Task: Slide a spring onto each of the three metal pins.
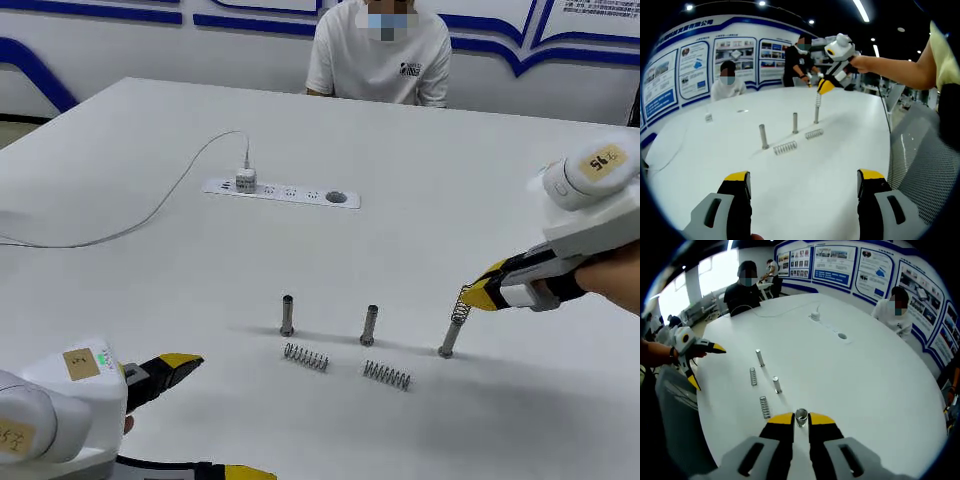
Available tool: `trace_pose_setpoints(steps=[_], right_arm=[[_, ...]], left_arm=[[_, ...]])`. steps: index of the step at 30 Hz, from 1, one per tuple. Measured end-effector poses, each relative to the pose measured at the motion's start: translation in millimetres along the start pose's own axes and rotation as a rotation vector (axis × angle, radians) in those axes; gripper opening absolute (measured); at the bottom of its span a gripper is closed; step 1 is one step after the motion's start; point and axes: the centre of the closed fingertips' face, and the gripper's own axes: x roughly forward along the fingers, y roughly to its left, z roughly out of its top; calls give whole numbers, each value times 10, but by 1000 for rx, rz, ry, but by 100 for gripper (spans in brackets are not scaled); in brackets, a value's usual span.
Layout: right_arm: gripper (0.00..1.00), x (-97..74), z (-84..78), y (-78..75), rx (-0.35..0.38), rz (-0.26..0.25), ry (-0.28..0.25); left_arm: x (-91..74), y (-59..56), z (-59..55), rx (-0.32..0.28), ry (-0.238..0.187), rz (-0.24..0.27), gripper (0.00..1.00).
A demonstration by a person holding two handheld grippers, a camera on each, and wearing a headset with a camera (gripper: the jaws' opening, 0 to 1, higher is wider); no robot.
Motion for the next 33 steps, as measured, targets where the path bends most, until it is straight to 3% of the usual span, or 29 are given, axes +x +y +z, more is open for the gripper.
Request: trace_pose_setpoints(steps=[33], right_arm=[[12,237,-178,1,9,9,33]], left_arm=[[12,-5,-56,-9,15,3,89]])
